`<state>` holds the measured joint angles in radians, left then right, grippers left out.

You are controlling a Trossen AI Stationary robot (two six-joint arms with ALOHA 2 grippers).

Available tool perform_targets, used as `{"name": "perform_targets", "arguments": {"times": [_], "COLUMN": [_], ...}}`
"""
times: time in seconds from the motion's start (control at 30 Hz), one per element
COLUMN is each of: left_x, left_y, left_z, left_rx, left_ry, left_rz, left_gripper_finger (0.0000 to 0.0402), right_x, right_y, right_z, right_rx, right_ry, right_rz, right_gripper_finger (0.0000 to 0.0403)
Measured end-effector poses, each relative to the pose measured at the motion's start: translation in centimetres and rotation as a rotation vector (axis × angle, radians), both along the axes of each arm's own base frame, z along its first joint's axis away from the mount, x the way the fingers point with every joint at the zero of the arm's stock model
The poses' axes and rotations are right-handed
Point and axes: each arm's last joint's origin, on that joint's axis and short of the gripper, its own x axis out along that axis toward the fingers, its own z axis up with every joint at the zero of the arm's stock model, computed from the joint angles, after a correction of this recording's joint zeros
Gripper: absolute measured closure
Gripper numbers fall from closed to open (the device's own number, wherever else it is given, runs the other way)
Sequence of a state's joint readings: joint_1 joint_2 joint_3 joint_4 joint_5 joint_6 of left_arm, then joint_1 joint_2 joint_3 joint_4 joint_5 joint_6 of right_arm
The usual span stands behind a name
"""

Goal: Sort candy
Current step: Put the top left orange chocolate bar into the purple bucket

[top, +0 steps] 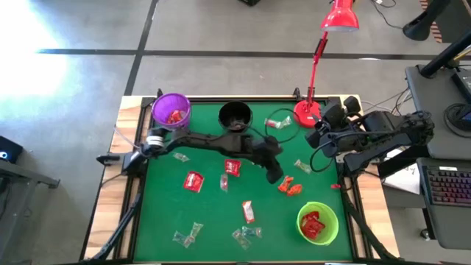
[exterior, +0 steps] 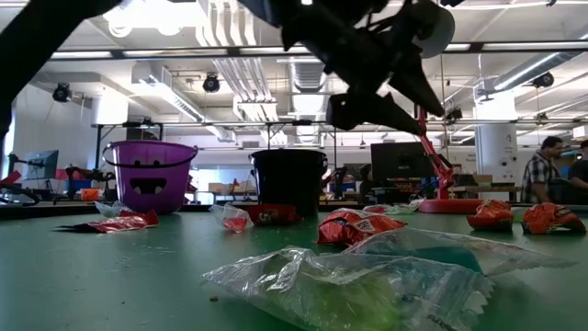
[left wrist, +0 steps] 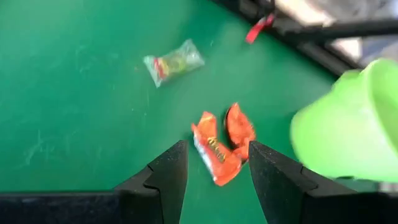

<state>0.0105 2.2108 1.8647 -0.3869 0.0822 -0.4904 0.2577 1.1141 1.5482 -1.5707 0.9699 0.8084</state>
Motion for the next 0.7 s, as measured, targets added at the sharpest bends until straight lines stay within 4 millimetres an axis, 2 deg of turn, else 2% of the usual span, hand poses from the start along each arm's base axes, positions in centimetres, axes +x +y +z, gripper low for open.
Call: {"name": "perform_targets", "arguments": {"times": [0.13,0.27,0.37,0.5,0.7], "left_x": [1.5,2.9,3.9,3.9,4.5], "left_y": [0.2,0.1,-0.8,-1.2,-1.9], "left_z": [-0.4,-1.0,-1.7,-3.0,-2.2], "left_rx": [0.055,0.077,0.068,-0.010,-0.019], "left_ry": [0.155,0.214,0.210,0.202,0.112], "left_rz": [0.033,0.007,-0.048,-0.072,-0.069], "left_gripper_finger": [0.0249,0.0249,0.0249,0.0249,0.0249], "right_x": [0.0,0.0,0.0,0.0,0.1], "right_y": [0.0,0.0,0.0,0.0,0.0], "right_z": [0.0,0.0,0.0,0.0,-0.1], "right_rx": [0.002,0.002,0.004,0.005,0.004], "right_ry": [-0.001,-0.001,-0.001,0.000,0.004], "right_rz": [0.000,0.000,0.001,0.001,0.001], "right_gripper_finger": [0.0275,0.0275,0.0275,0.0275,0.0275]}}
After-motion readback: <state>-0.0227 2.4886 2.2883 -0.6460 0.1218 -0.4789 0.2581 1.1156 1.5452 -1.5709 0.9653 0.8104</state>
